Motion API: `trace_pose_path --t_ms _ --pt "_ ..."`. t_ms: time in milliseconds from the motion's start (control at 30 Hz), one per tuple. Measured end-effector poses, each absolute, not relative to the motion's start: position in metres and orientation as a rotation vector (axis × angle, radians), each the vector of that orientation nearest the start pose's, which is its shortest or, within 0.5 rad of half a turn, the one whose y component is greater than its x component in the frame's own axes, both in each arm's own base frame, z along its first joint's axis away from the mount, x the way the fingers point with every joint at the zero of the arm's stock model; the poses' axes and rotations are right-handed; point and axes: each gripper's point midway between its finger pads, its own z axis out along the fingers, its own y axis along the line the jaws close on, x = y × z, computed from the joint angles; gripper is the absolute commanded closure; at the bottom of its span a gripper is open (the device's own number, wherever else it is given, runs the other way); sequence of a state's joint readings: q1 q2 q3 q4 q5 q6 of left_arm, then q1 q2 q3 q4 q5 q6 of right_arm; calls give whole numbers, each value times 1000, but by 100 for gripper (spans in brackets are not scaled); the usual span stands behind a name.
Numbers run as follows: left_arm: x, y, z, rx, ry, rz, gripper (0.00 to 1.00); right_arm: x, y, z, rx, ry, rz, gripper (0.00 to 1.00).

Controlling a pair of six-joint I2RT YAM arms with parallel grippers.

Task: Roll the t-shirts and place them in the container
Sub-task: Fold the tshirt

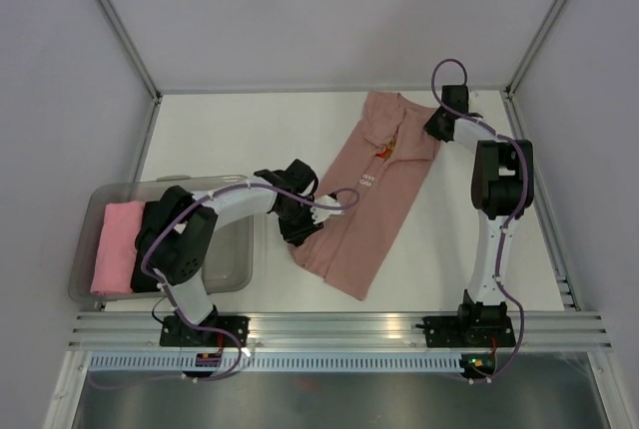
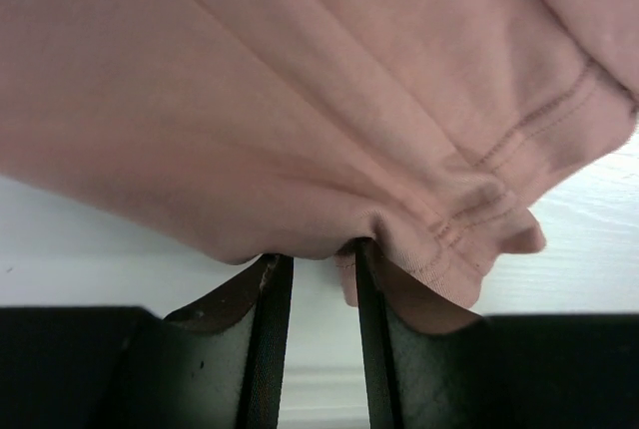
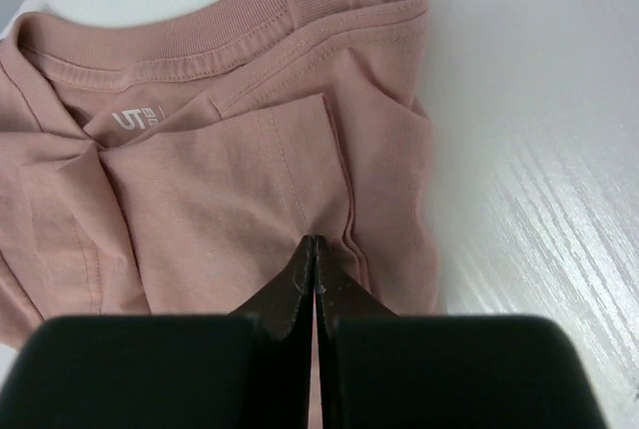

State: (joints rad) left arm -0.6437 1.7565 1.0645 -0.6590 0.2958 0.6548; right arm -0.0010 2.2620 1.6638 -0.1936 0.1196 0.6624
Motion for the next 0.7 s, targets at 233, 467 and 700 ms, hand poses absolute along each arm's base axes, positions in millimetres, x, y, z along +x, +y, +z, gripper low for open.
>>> trace_pose_path --t_ms 233,467,700 --pt "207 -223 14 1840 2254 -586 62 578 4 39 687 2248 170 84" --pt "186 -206 15 1890 2293 -596 62 569 7 79 635 2216 203 51" --pt "184 -188 22 1882 2334 -588 62 541 -5 67 713 2256 196 50"
